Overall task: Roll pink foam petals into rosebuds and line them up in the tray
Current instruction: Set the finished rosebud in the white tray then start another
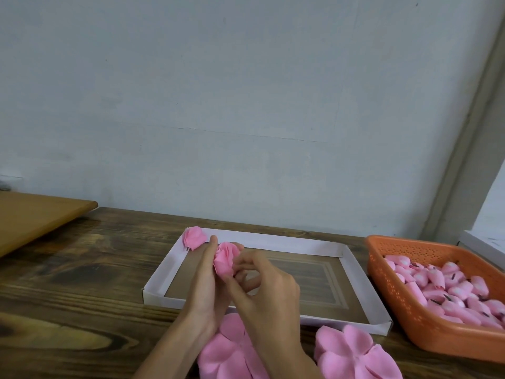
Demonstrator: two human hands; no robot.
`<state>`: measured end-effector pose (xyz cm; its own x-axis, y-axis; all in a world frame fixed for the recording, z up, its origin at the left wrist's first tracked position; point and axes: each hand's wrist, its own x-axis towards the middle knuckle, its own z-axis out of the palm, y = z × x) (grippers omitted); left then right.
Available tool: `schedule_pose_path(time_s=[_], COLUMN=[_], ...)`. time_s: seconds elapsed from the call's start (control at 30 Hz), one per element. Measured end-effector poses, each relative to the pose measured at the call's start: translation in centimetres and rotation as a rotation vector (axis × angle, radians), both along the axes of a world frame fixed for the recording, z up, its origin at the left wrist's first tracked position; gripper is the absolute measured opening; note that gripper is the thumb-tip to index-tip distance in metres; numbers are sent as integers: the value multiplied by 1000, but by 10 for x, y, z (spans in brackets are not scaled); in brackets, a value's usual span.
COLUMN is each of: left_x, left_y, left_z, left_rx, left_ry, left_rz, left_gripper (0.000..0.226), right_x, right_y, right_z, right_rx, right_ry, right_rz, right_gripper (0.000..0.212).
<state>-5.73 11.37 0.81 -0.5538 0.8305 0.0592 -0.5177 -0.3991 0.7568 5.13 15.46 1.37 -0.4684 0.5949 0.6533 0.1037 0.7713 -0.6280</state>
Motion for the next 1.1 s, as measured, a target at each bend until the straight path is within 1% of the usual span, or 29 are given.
schedule_pose_path(time_s=[0.2, 0.33, 0.43, 0.5, 0.6, 0.7, 0.83, 0.93, 1.03, 1.1], left_x=[4, 4, 4, 4, 5, 6, 6, 6, 4, 4], left_y=[0, 0, 0, 0, 0, -1, -3, -4, -4, -4], left_z=[-1, -1, -1, -1, 1, 4, 5, 3, 3, 3], left_rx=[-15, -18, -92, -121, -87, -58, -16, -24, 0, 40], left_ry=[23, 0, 15, -7, -33, -29, 18, 19, 11, 10], left_rz=[-15, -19, 29, 50, 61, 49, 13, -9, -38, -76], left_gripper=[48, 46, 51, 52, 49, 50, 52, 55, 61, 61], right_x=[-3, -2, -3, -4, -5, -4, -3, -3, -4, -3], right_y=[1, 2, 1, 1, 2, 2, 1, 0, -2, -4], right_z=[-3, -3, -6, -8, -9, -6, -2, -1, -1, -1], right_rx=[-86, -93, -66, -72, -105, -139, -224, -270, -236, -156], right_ry=[52, 34, 26, 27, 60, 84, 120, 134, 143, 153], right_rz=[7, 12, -12, -12, 6, 43, 131, 162, 148, 98], right_gripper=[25, 29, 29, 27, 17, 14, 18, 16, 11, 8])
